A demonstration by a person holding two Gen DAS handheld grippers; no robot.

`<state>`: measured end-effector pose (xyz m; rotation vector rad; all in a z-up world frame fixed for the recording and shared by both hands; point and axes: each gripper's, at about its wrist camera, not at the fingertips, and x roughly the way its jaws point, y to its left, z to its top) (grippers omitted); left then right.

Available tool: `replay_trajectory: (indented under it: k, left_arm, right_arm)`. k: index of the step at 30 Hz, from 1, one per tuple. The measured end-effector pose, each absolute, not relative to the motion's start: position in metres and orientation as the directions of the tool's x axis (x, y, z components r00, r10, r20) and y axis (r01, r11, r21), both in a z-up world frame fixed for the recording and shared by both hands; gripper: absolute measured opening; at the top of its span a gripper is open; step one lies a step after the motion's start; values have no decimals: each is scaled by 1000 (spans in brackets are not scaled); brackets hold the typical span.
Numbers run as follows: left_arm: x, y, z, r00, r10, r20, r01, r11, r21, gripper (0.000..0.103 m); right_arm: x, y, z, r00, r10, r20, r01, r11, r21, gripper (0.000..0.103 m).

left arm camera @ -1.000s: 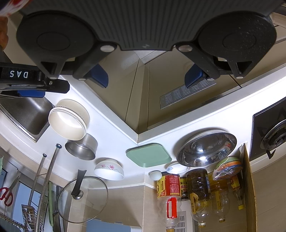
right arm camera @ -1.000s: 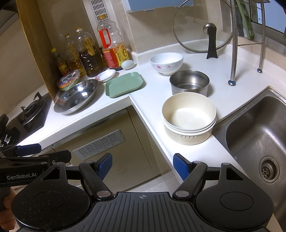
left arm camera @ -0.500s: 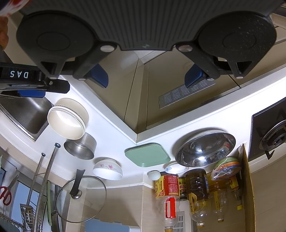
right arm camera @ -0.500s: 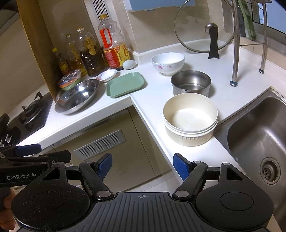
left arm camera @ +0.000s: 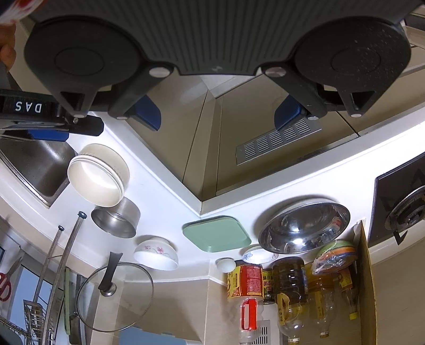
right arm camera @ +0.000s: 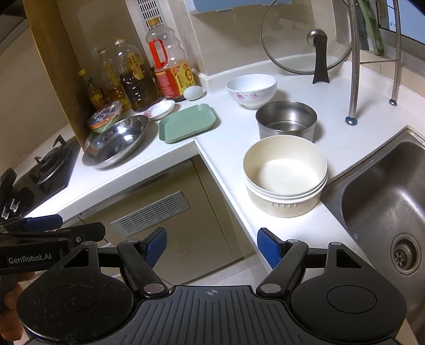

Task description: Organize plates and bowls

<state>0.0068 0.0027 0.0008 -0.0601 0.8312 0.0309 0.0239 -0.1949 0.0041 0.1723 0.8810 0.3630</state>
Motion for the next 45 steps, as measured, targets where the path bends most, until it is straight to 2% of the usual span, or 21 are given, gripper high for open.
replay_trajectory:
  k: [13, 27, 29, 31, 34, 45]
  left_arm:
    - [37, 19, -3, 681, 38, -731, -110, 993, -50, 88]
    - [140, 50, -12, 714, -2, -700, -120, 985, -125, 77]
    - [156, 51, -15, 718, -12, -696, -120, 983, -141, 68]
    - [172, 52, -19, 719, -20, -695, -119, 981, -151, 68]
    - [192, 51, -25, 725, -18, -689, -120, 981, -152, 61]
    - [245, 55, -51, 708, 13, -706, -194, 965, -176, 40]
  right_arm:
    - [51, -186, -2, 587, 414, -696, -251, 910, 330, 75]
    - [133, -159, -1, 665, 411, -624, -204, 903, 378, 74]
    - [144, -154, -3, 674, 408, -616, -198, 903, 381, 74]
    - [157, -151, -6, 686, 398, -609, -187, 905, 381, 74]
    - [177, -146, -11, 696, 384, -607, -162, 907, 388, 73]
    - [240, -137, -42, 691, 364, -625, -69, 893, 444, 53]
